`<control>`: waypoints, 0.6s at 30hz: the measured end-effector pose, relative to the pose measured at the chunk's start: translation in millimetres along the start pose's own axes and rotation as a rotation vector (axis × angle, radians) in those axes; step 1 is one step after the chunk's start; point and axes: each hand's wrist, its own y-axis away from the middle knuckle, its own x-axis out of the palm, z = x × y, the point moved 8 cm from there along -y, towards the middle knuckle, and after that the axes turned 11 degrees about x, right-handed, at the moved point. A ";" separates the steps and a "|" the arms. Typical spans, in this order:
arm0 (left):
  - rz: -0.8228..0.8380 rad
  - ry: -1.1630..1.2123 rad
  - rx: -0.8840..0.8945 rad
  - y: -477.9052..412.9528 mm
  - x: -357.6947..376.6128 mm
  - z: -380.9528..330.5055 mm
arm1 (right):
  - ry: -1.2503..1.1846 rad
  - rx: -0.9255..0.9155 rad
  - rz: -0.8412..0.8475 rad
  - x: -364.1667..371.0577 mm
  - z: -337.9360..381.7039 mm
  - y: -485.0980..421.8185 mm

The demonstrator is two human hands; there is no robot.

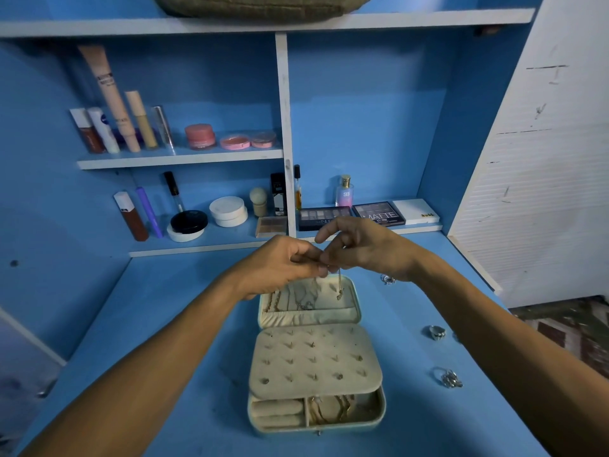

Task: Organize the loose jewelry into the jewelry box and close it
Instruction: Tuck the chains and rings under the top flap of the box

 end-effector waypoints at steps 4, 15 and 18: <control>-0.085 -0.005 -0.068 1.2 -3.9 10.8 | 0.016 0.001 -0.095 -3.8 -9.0 -2.1; -0.161 0.019 -0.248 7.9 -0.6 40.2 | 0.022 0.169 -0.128 7.1 -47.2 1.0; -0.185 -0.057 -0.247 6.9 -1.8 45.0 | 0.163 0.179 -0.202 1.1 -47.0 0.6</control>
